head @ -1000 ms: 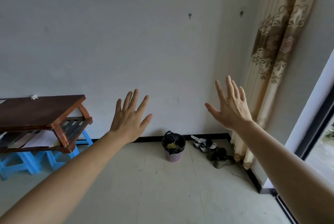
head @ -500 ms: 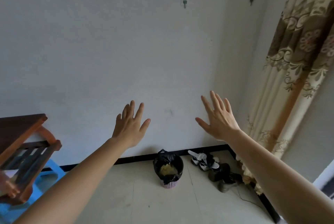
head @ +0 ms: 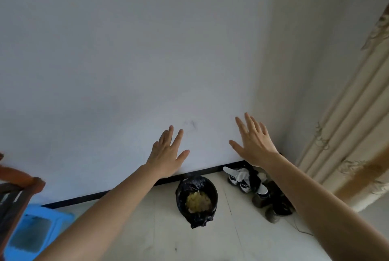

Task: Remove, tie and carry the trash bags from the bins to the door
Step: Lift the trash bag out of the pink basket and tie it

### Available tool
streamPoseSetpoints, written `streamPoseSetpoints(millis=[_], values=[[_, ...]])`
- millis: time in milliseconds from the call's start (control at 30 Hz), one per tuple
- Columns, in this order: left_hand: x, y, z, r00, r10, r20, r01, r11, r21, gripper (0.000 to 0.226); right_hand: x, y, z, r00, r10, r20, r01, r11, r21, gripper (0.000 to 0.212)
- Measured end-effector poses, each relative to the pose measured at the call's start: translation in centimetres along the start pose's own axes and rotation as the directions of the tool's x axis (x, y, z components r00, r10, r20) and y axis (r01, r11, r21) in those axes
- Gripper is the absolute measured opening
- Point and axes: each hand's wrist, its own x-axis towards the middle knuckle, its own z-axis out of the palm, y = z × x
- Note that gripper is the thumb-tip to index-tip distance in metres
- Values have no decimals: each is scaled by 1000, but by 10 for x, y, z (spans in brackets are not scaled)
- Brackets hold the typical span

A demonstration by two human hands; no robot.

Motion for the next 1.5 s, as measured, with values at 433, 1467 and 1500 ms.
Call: streamPoseSetpoints(millis=[433, 1467, 1500], values=[[148, -77, 236, 947, -146, 285, 213, 952, -220, 71, 98, -31, 271, 905, 113, 410, -229, 942, 244, 73], [223, -240, 678, 689, -618, 378, 690, 399, -604, 68, 51, -89, 724, 648, 441, 621, -749, 515, 416, 74], [218, -245, 680, 688, -642, 339, 683, 414, -602, 63, 53, -89, 723, 655, 446, 610, -747, 509, 428, 76]])
